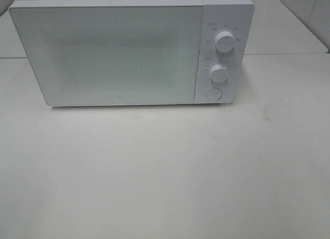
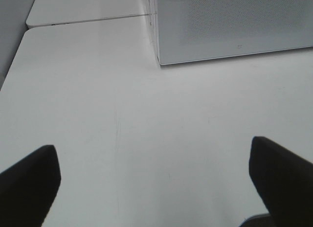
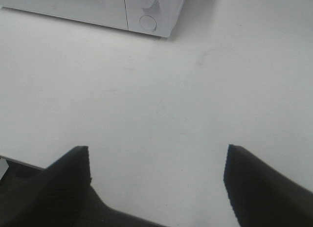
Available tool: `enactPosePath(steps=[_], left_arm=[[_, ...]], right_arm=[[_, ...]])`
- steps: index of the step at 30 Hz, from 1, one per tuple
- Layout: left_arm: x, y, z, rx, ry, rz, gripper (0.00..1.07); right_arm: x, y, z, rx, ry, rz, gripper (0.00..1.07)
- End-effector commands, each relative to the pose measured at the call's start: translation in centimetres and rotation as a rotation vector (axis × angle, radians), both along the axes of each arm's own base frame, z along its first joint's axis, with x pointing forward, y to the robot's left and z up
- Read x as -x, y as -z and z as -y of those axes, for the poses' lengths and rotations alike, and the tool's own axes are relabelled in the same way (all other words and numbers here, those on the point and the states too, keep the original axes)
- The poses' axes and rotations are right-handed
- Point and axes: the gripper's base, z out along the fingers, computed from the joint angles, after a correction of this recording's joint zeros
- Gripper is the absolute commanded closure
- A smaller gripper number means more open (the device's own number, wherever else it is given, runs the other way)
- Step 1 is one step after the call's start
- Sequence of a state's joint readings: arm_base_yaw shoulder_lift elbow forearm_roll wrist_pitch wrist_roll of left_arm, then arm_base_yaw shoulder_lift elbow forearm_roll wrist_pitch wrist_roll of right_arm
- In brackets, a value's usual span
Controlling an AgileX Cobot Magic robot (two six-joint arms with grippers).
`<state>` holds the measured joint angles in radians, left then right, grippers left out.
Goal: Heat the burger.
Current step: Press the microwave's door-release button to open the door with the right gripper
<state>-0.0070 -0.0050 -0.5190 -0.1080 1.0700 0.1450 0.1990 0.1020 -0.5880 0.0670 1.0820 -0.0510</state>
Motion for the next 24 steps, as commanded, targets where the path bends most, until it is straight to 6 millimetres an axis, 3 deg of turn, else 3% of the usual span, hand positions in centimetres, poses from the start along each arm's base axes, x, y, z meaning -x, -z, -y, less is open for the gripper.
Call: enactPosePath(steps=[1, 5, 24], left_arm=[[0.22, 0.1, 0.02, 0.006, -0.002, 0.011, 0.09], [0.22, 0.1, 0.02, 0.006, -0.002, 0.011, 0.09], [0.13, 0.1, 0.02, 0.006, -0.002, 0.005, 0.09]], right_arm=[[0.32, 1.15, 0.12, -0.016, 0.023, 0.053, 0.31], [0.36, 1.97, 0.18, -0.025, 0.029, 0.105, 0.31], [0.64, 1.95, 0.46, -0.036, 0.077, 0.124, 0.31]])
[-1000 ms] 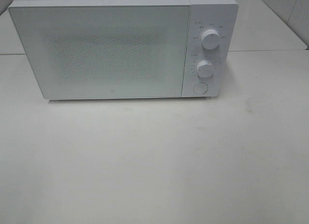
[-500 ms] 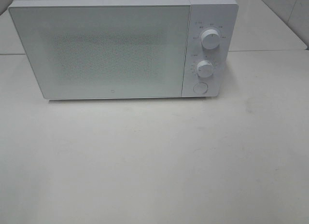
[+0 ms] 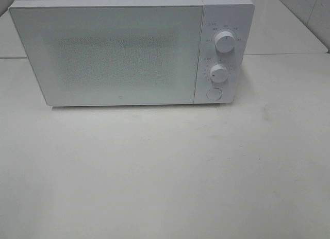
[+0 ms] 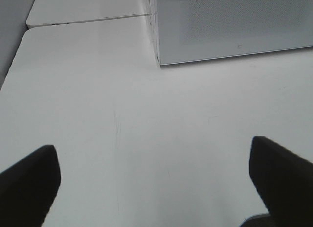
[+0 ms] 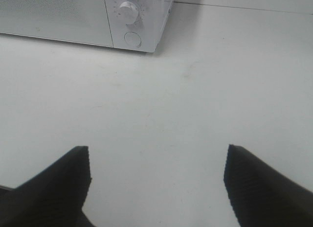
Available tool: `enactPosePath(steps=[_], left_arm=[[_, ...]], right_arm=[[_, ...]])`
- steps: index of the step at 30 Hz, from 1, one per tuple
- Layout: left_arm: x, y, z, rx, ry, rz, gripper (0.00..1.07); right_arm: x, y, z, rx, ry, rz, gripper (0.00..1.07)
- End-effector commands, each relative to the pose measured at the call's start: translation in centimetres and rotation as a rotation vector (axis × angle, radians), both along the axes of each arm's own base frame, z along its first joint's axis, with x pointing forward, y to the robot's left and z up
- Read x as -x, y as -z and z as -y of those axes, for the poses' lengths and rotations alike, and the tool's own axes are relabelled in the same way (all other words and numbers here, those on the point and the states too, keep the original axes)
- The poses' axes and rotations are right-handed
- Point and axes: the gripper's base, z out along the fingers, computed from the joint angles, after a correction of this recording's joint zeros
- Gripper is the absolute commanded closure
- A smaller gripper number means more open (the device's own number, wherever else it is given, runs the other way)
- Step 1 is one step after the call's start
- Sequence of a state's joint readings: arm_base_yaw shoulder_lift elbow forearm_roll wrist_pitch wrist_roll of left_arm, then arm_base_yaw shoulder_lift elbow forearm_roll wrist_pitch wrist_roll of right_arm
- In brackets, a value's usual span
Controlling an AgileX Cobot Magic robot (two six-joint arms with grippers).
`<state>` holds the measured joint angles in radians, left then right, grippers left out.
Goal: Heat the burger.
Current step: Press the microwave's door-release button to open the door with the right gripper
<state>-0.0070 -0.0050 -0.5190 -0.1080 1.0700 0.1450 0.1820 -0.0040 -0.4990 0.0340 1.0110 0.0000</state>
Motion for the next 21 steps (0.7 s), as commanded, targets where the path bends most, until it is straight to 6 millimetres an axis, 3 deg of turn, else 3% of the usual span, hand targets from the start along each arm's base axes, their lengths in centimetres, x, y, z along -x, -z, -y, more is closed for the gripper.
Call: enactPosePath(steps=[1, 21], left_arm=[[0.13, 0.1, 0.02, 0.006, -0.002, 0.005, 0.09], [0.13, 0.1, 0.02, 0.006, -0.002, 0.005, 0.09]], right_arm=[[0.33, -0.02, 0.12, -0.001, 0.012, 0.043, 0.31], [0.39, -0.38, 0.13, -0.005, 0.012, 0.063, 0.31]])
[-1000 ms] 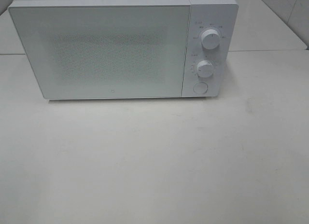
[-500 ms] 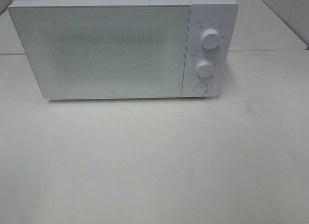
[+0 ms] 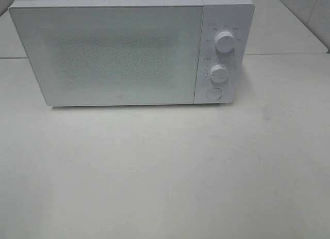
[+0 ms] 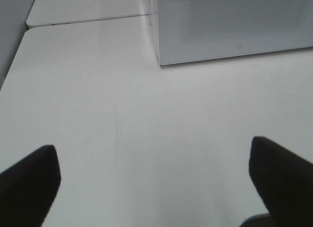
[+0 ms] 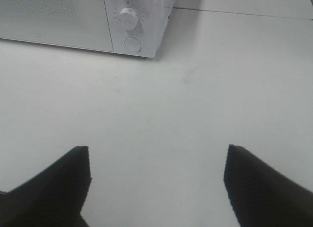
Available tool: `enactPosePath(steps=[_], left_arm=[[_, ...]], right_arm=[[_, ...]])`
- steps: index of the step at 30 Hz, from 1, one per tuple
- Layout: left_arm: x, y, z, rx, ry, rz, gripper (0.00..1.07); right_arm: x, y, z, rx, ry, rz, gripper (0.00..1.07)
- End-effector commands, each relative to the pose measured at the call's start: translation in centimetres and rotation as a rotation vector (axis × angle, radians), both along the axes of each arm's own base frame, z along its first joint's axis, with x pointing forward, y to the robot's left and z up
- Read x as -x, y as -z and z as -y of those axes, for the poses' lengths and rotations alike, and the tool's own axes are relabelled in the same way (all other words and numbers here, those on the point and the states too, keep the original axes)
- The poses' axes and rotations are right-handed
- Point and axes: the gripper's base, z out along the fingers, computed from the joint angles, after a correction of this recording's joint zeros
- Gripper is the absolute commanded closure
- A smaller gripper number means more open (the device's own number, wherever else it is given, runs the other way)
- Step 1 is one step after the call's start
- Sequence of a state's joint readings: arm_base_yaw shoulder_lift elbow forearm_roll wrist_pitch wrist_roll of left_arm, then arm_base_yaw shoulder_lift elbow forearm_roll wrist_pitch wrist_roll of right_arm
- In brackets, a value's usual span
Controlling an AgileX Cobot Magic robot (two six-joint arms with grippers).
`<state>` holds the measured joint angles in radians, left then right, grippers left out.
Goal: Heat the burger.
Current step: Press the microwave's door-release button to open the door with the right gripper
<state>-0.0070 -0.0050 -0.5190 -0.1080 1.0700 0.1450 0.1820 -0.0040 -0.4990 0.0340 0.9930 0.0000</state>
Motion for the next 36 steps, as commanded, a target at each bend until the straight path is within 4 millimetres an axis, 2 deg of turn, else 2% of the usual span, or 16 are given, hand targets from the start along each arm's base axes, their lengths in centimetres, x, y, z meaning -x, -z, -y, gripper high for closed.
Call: enactPosePath(steps=[1, 5, 11, 14, 16, 19, 20, 22, 23, 25, 27, 29, 30, 33, 35, 36], left_arm=[[0.1, 0.1, 0.0, 0.006, -0.002, 0.005, 0.09], [0.1, 0.1, 0.0, 0.006, -0.002, 0.005, 0.09], [0.1, 0.1, 0.0, 0.006, -0.002, 0.005, 0.09], [0.1, 0.1, 0.0, 0.006, -0.002, 0.005, 0.09], [0.1, 0.1, 0.0, 0.006, -0.002, 0.005, 0.09], [0.1, 0.1, 0.0, 0.006, -0.002, 0.005, 0.09], [0.1, 0.1, 0.0, 0.006, -0.002, 0.005, 0.09], [0.1, 0.1, 0.0, 0.006, -0.002, 0.005, 0.09], [0.1, 0.1, 0.0, 0.006, -0.002, 0.005, 0.09], [0.1, 0.1, 0.0, 0.006, -0.002, 0.005, 0.09], [0.1, 0.1, 0.0, 0.006, -0.002, 0.005, 0.09], [0.1, 0.1, 0.0, 0.006, -0.002, 0.005, 0.09], [0.1, 0.1, 0.0, 0.006, -0.002, 0.005, 0.09], [0.1, 0.1, 0.0, 0.006, -0.002, 0.005, 0.09], [0.1, 0.1, 0.0, 0.006, -0.002, 0.005, 0.09], [0.1, 0.1, 0.0, 0.006, -0.002, 0.005, 0.09]], right_arm=[[0.5, -0.2, 0.1, -0.002, 0.012, 0.045, 0.31], [0.5, -0.5, 0.1, -0.007, 0.011, 0.067, 0.31], [-0.5, -2.8, -0.3, -0.064, -0.007, 0.16, 0.31], [-1.9, -3.3, -0.6, -0.065, -0.003, 0.153, 0.31], [-4.1, -3.7, -0.9, -0.06, 0.004, 0.125, 0.31], [-4.7, -3.8, -1.0, -0.059, 0.005, 0.12, 0.31], [-5.8, -3.9, -1.2, -0.059, 0.008, 0.113, 0.31], [-6.3, -4.0, -1.2, -0.06, 0.009, 0.115, 0.31], [-7.5, -4.1, -1.4, -0.059, 0.013, 0.106, 0.31], [-8.2, -4.0, -1.5, -0.058, 0.014, 0.097, 0.31], [-10.6, -3.8, -1.9, -0.058, 0.021, 0.077, 0.31], [-11.1, -3.8, -2.0, -0.058, 0.023, 0.078, 0.31], [-12.3, -3.6, -2.2, -0.058, 0.026, 0.077, 0.31], [-12.8, -3.5, -2.3, -0.059, 0.028, 0.079, 0.31], [-15.0, -3.1, -2.6, -0.06, 0.035, 0.088, 0.31], [-15.0, -3.1, -2.6, -0.06, 0.035, 0.088, 0.31]])
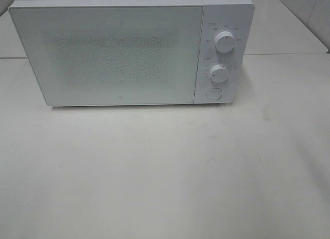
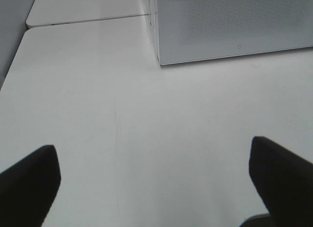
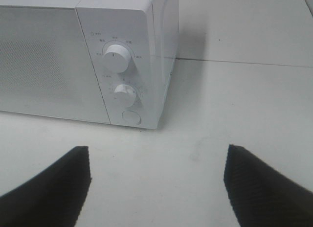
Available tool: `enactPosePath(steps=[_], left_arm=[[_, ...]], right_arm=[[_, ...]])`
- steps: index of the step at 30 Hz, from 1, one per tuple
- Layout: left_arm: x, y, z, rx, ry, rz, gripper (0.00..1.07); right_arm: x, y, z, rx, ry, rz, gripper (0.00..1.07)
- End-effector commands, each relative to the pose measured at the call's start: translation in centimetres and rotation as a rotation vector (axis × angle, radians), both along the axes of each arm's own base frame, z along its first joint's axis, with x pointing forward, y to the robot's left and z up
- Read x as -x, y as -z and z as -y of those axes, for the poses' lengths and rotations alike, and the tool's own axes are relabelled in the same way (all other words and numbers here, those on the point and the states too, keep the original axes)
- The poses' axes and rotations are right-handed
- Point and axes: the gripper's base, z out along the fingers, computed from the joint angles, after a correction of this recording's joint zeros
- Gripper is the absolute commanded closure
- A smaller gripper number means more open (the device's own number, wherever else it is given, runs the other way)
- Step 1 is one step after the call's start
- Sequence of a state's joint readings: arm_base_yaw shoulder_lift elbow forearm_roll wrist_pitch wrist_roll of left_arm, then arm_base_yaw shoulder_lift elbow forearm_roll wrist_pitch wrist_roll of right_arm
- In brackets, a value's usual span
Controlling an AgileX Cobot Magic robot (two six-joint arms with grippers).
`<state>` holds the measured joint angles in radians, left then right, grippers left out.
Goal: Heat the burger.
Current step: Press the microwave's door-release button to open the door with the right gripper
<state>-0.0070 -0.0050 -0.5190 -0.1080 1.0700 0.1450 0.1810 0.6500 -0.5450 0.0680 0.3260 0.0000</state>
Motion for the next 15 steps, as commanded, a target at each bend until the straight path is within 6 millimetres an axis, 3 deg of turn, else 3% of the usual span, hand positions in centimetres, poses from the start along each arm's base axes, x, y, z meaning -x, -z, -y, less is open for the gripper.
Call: enactPosePath(steps=[1, 10, 15], left_arm=[[0.1, 0.1, 0.0, 0.006, -0.002, 0.005, 0.09], [0.1, 0.1, 0.0, 0.006, -0.002, 0.005, 0.09], [0.1, 0.1, 0.0, 0.006, -0.002, 0.005, 0.09]], right_arm=[[-1.7, -0.2, -0.2, -0.01, 0.013, 0.041, 0.31], [-5.7, 1.9, -0.7, 0.0, 0.026, 0.049, 0.31], [-6.7, 3.8, -0.8, -0.001, 0.035, 0.077, 0.31]])
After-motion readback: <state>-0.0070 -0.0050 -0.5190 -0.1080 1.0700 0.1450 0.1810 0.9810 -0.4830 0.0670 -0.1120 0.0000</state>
